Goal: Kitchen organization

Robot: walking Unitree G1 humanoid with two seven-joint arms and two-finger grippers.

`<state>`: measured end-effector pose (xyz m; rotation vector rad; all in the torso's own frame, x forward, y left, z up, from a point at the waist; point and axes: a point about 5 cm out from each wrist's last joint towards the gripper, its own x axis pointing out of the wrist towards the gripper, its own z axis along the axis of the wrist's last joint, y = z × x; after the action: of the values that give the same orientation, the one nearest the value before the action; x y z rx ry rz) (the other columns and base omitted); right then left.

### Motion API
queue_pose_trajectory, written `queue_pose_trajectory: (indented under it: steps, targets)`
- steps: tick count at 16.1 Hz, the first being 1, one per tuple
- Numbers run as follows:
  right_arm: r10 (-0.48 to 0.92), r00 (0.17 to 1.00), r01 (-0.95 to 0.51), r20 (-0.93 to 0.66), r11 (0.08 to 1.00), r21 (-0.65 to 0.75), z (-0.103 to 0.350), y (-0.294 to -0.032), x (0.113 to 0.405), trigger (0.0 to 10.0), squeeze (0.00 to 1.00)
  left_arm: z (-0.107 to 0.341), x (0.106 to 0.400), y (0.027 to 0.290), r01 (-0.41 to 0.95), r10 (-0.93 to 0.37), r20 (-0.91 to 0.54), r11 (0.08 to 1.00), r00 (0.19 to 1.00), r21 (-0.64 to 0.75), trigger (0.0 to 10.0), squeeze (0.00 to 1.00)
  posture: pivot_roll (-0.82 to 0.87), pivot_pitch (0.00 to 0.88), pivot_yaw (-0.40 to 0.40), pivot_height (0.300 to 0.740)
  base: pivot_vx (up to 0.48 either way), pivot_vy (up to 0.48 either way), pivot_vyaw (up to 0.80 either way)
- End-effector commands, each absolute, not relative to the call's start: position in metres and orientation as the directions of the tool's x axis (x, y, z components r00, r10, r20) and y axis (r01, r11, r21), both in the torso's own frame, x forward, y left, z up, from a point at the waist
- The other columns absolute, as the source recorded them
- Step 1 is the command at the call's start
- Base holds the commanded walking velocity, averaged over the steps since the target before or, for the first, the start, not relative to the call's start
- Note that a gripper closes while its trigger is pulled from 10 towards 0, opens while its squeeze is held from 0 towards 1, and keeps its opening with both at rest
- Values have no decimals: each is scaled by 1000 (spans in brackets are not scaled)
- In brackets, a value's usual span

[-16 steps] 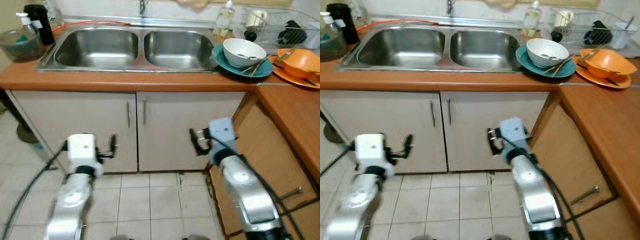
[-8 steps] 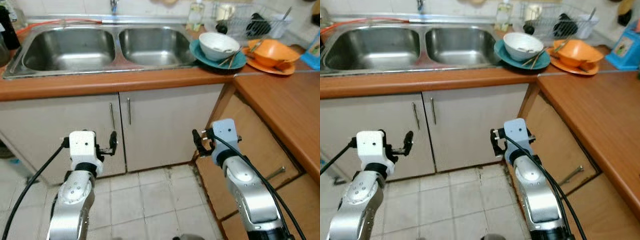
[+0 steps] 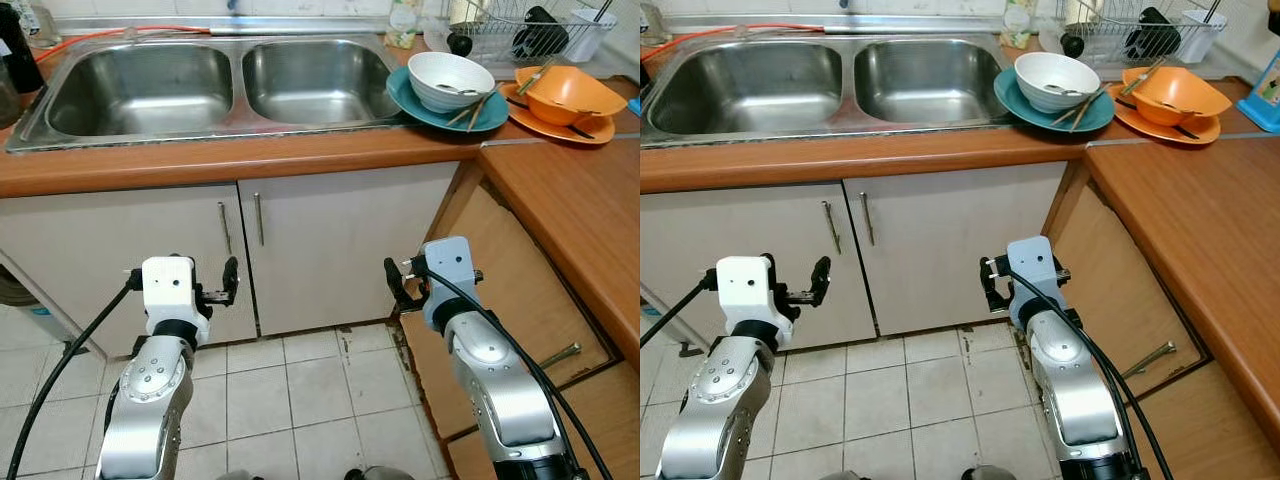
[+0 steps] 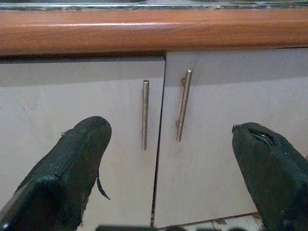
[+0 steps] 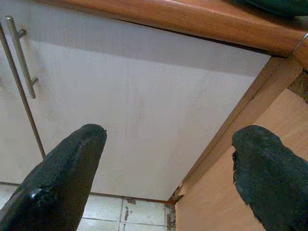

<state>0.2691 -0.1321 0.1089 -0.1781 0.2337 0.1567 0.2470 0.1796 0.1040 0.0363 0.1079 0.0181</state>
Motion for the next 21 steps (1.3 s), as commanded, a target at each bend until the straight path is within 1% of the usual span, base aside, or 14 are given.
queue_pose_trajectory:
  steps: [1, 7, 21]
  targets:
    - [135, 966, -171, -221, 973, -155, 115, -132, 272, 10000, 1000, 101, 247, 179, -15, 19, -125, 999, 992, 29, 10000, 0, -94, 34, -10, 740, 0, 0, 0]
    - [140, 968, -174, -207, 972, -157, 117, -131, 273, 10000, 1000, 103, 248, 179, -11, 14, -119, 1000, 993, 22, 10000, 0, -94, 35, -9, 740, 0, 0, 0]
    - [159, 966, -194, -202, 966, -170, 116, -130, 271, 10000, 1000, 103, 246, 178, -2, 4, -116, 1000, 993, 12, 10000, 0, -90, 22, -13, 740, 277, 0, 0]
